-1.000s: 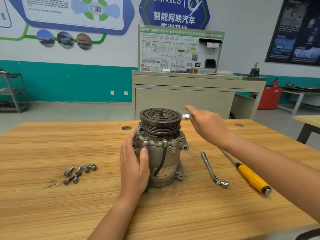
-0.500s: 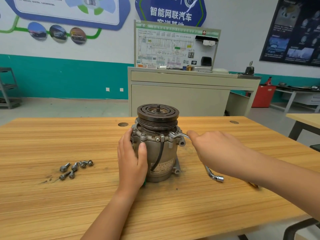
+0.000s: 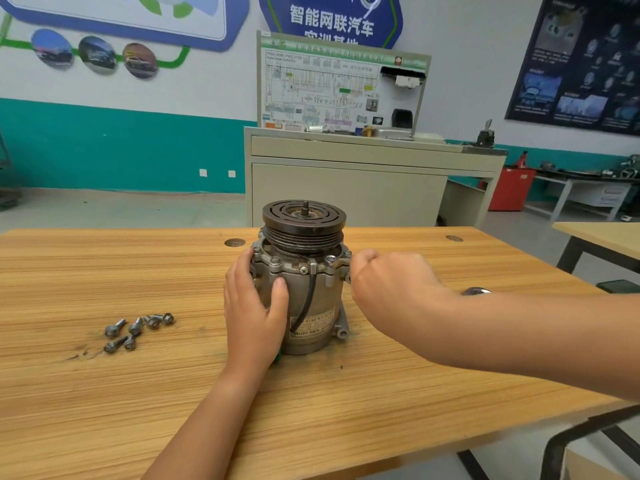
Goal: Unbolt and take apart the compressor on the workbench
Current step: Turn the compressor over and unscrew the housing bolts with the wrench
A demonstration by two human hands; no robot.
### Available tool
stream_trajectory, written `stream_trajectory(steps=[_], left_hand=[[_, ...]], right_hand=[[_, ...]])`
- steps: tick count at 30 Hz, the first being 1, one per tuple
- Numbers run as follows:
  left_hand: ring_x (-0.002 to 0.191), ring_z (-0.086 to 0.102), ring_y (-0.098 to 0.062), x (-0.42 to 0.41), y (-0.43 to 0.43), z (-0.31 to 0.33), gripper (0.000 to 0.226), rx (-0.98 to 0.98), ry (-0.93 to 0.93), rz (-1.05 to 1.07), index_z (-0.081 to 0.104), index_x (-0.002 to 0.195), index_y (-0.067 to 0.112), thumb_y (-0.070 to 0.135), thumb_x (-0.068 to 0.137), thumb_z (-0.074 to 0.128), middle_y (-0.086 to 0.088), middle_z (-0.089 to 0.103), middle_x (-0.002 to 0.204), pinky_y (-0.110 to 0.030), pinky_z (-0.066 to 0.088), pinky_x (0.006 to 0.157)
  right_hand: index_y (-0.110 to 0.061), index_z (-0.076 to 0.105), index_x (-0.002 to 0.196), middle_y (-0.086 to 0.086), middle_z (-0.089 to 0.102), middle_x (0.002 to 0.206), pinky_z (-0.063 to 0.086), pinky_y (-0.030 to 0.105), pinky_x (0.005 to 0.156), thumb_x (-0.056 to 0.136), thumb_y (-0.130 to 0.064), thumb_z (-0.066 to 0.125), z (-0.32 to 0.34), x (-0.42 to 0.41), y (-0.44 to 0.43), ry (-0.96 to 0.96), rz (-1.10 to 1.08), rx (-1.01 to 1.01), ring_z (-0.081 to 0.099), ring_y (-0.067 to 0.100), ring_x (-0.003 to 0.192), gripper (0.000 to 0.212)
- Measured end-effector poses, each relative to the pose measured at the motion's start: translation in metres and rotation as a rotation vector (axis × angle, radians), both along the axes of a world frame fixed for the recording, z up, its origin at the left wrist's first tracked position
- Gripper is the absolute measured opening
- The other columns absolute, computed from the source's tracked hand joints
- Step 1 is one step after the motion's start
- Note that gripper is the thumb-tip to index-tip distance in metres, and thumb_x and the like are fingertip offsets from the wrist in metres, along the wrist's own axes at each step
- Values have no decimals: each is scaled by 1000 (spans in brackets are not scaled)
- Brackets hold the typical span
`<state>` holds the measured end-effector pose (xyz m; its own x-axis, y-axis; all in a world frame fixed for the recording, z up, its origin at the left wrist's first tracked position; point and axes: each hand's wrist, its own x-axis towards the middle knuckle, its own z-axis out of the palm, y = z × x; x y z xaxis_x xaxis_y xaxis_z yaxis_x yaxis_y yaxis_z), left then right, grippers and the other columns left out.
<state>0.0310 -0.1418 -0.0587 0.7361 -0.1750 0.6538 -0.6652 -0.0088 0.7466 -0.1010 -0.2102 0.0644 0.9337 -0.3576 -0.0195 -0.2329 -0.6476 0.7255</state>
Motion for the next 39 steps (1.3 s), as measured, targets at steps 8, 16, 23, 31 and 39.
stream_trajectory(steps=[8,16,23,31,39], left_hand=[[139,5,2,3,2,-1,113,124,19,-147,-1,144,39,40,66,80,20,4,149,-30,14,114],[140,19,-21,-12,-17,6,121,179,12,99,8,149,15,43,60,84,-5,16,152,-49,24,112],[141,20,-24,-25,-25,9,116,176,-1,183,14,148,7,41,62,84,-10,21,152,-56,23,110],[137,29,-24,-21,-20,8,113,162,-28,179,22,145,7,43,58,85,-10,31,146,-51,30,109],[139,24,-22,-15,-20,6,111,170,-52,176,20,146,7,51,59,74,-10,27,149,-49,30,110]], right_hand=[[16,23,133,27,28,132,30,25,32,86,8,43,-3,0,-1,86,-7,-76,66,27,87,52],[17,26,130,12,39,102,33,25,38,86,6,44,-7,1,-9,58,-20,-42,66,28,84,48],[17,31,126,19,38,84,34,24,31,80,11,44,-7,3,-10,38,-64,-49,65,27,76,48],[4,27,129,4,30,56,16,26,34,93,-1,33,-8,-6,-50,-117,199,-89,29,17,41,37],[-10,31,129,4,59,92,48,28,64,96,-13,39,-18,28,-124,-260,463,50,57,20,75,35]])
